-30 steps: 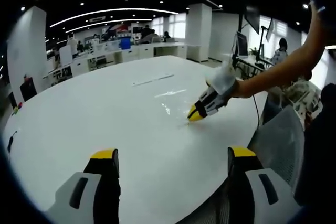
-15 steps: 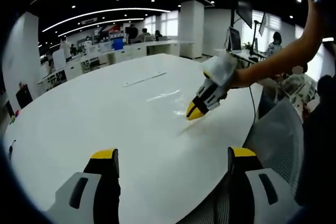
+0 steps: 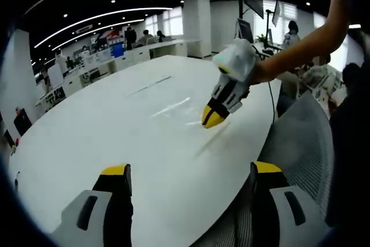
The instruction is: Open the resealable bag by pulling the two sides of the seal apart until the entire bag opening is separated and visibly accessible.
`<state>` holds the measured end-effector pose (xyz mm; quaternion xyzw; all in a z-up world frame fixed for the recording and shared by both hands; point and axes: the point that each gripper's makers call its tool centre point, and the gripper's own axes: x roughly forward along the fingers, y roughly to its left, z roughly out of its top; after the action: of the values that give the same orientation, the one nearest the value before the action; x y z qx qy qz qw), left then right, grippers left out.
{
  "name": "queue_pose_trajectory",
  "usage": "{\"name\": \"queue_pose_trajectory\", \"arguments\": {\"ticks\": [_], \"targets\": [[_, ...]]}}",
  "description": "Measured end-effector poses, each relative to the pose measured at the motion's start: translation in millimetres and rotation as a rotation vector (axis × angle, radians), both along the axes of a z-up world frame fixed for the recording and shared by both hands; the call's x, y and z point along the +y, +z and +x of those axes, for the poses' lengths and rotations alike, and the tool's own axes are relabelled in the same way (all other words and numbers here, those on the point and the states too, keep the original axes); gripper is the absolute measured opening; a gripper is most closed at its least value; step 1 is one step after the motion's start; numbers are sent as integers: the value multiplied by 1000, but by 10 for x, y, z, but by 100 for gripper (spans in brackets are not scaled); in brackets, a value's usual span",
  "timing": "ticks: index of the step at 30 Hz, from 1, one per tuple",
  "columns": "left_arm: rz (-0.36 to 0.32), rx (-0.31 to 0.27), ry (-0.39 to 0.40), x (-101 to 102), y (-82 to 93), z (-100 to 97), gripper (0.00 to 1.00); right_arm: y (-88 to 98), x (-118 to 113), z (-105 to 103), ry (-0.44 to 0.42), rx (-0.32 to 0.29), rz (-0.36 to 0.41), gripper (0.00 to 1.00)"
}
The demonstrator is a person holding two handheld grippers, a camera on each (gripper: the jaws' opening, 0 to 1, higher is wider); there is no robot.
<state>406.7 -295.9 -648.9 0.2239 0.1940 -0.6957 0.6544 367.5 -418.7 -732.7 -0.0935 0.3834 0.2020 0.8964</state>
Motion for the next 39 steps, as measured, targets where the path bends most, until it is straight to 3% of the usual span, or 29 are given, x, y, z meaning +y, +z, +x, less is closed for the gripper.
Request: {"name": "queue_pose_trajectory", "arguments": {"ticks": [18, 26, 30, 34, 39], "targets": [[57, -128, -136, -17, -137, -221, 83, 169, 568, -213, 144, 10, 53, 0], [67, -182, -204, -40, -192, -270, 78, 277, 740, -261, 168, 0, 67, 0], [96, -242, -285, -30, -254, -336, 75, 304, 834, -290, 184, 2, 75, 0], [101, -250, -322, -31, -281, -397, 72, 311, 935, -313, 202, 6, 84, 0], [120, -268, -360, -55, -356, -421, 62, 306, 1022, -332, 223, 15, 88, 0]]}}
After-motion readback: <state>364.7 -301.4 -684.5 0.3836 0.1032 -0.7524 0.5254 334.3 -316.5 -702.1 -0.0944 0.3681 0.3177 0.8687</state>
